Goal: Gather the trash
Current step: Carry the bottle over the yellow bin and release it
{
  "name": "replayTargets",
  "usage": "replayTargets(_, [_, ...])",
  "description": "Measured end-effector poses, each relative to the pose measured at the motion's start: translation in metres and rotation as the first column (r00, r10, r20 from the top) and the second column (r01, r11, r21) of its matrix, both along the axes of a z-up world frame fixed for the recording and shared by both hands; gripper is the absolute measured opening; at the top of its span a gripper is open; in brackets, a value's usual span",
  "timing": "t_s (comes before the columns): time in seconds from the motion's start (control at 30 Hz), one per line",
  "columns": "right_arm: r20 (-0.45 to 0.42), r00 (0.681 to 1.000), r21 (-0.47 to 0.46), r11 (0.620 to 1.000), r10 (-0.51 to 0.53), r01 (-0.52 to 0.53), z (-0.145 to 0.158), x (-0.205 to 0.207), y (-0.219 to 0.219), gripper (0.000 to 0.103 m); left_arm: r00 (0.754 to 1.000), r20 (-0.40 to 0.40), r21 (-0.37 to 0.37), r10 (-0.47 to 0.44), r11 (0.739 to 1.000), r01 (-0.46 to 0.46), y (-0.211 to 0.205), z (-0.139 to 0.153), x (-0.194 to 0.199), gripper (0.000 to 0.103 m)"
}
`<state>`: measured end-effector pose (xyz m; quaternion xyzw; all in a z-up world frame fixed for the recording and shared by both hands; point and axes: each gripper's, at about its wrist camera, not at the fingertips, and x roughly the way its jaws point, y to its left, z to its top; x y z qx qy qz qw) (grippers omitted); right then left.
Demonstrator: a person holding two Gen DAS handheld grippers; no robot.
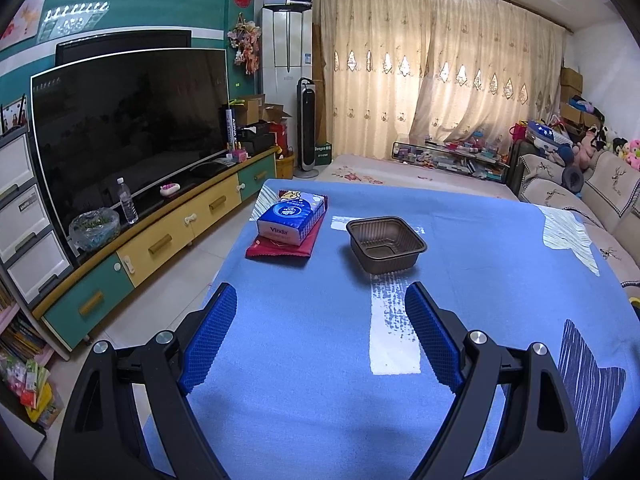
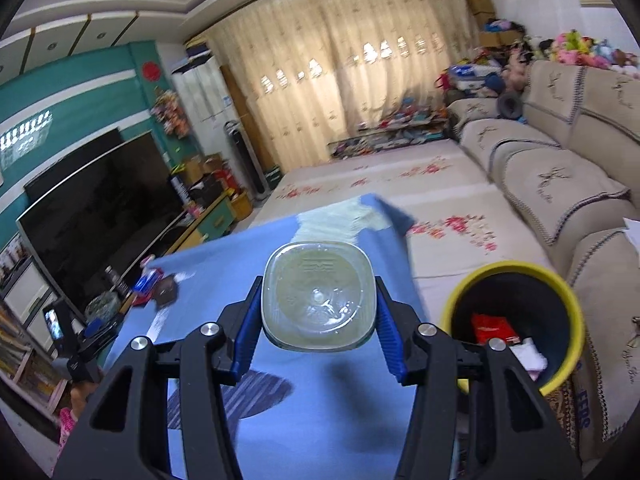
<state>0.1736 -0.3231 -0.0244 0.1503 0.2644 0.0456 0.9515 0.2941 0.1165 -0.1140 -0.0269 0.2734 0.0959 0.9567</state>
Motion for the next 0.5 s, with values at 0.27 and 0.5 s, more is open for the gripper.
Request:
replayTargets(0.27, [-0.027, 0.975, -0.012, 0.976, -0.219, 0.218, -0.012, -0.015, -0.085, 0.049, 1.000, -0.011, -0.013, -0.009, 1.000, 0.008, 0.000, -0.003, 0.001, 0.085])
replayTargets(0.5, [-0.136, 0.944, 0.029, 0.951, -0.302, 0.309, -0.056, 0.002, -0.138, 0.050, 1.000, -0.016, -0.021, -0.012, 1.000, 0.012, 0.001, -0.004, 0.004, 0.085])
